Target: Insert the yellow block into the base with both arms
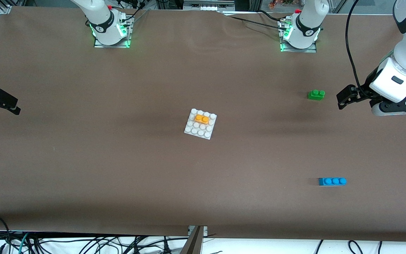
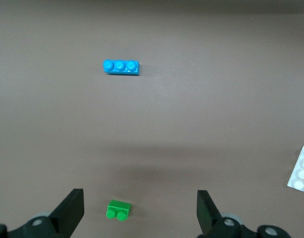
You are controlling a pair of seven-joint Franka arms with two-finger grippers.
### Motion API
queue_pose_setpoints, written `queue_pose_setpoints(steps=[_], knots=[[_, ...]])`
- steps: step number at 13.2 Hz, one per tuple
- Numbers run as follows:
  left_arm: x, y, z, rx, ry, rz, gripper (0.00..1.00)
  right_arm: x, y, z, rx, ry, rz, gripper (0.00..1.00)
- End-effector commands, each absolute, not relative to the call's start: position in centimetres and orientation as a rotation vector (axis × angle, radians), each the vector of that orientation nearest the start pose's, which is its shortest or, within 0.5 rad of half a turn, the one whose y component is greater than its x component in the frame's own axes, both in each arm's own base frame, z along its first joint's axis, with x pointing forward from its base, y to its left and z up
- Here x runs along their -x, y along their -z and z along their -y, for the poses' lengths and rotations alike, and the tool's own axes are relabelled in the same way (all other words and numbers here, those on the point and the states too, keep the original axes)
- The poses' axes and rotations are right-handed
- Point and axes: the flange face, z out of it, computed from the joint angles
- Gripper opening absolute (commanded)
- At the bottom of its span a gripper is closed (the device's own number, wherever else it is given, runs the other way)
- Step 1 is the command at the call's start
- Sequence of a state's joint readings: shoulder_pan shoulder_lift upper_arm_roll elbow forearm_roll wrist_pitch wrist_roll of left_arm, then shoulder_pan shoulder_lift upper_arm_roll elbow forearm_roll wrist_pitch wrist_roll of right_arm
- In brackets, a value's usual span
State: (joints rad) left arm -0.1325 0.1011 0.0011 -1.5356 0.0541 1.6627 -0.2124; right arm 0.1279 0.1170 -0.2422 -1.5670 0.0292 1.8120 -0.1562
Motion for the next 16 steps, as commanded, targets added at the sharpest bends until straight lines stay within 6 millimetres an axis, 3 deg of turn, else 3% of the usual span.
queue_pose_setpoints(steps=[1,16], knots=[[-59.17,-59.64,7.18,3.112,0.053,0.087,1.00,-60.69,-58.86,5.90,3.153,0.201,0.069,1.00],[-58.32,-58.86,6.81,3.125,-0.082,0.105,1.00,-60.74,-58.77,5.80,3.153,0.199,0.071,1.00]])
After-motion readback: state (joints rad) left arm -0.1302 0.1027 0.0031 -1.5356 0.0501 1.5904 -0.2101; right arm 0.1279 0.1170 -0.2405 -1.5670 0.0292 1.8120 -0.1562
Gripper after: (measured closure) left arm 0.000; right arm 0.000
